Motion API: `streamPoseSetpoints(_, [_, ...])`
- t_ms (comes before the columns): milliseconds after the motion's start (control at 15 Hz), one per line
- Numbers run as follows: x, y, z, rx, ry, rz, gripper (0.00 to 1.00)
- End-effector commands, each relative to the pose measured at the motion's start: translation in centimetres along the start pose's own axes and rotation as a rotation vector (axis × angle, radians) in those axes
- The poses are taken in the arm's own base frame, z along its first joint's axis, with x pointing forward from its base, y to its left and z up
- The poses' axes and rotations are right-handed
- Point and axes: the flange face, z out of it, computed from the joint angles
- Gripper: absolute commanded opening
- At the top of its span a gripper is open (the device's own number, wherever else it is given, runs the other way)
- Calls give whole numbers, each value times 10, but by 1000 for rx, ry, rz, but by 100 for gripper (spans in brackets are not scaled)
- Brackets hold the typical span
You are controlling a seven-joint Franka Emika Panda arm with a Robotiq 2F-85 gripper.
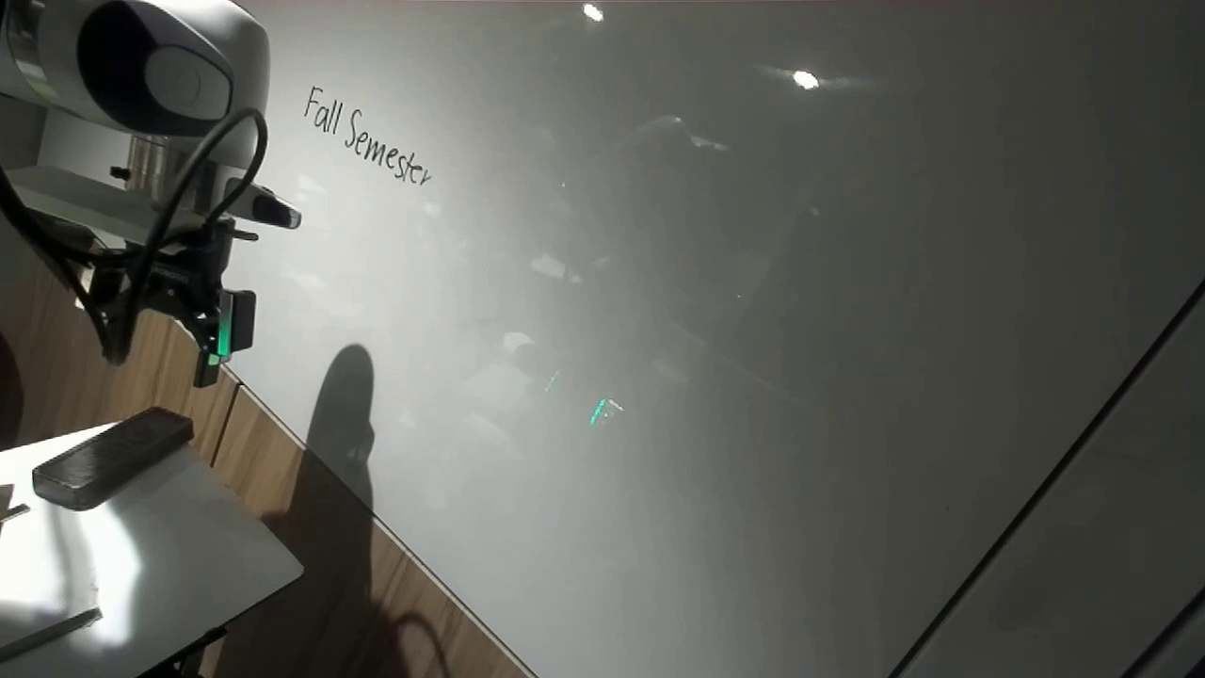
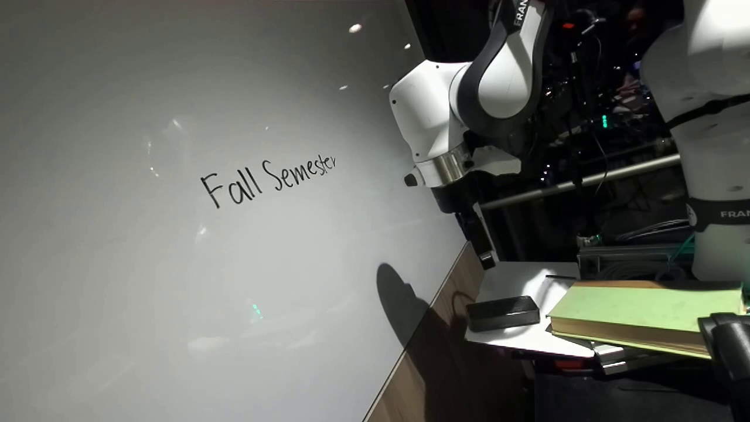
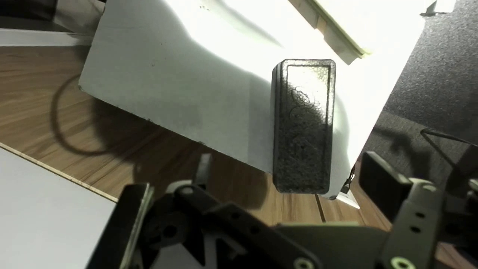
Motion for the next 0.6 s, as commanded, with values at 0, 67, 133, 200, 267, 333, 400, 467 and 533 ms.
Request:
streamPoseSetpoints(0, [-2,-11,3,13,-25,-23,100])
streamPoseSetpoints(67, [-2,-13,5,15,-28,-28,100])
streamPoseSetpoints(133, [-2,-17,8,18,-31,-32,100])
streamPoseSetpoints(200, [-3,-20,11,21,-37,-34,100])
streamPoseSetpoints(267, [-3,-24,14,26,-40,-37,100])
streamPoseSetpoints(333, [-2,-28,18,32,-43,-38,100])
streamPoseSetpoints(400, [-2,-33,21,38,-46,-37,100])
streamPoseSetpoints(467, [-1,-37,25,47,-46,-29,100])
streamPoseSetpoints(533, [0,-42,29,52,-47,-22,100])
